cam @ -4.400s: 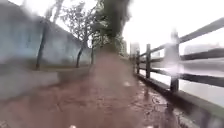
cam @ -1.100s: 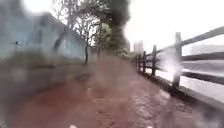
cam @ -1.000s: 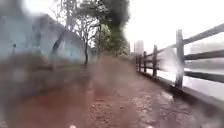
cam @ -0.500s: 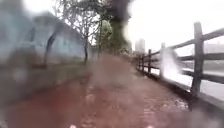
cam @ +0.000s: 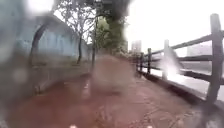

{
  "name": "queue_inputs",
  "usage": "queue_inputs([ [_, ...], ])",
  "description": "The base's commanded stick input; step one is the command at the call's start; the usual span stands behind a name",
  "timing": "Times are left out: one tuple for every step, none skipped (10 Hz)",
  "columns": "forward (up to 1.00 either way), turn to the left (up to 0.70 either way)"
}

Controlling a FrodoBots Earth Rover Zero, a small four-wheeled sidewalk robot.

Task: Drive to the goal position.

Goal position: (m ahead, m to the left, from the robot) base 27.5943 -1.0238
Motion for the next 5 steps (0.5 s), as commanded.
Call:
queue_inputs([
  [1.0,-0.03],
  [1.0,-0.24],
  [1.0,-0.4],
  [1.0,0.0],
  [1.0,0.0],
])
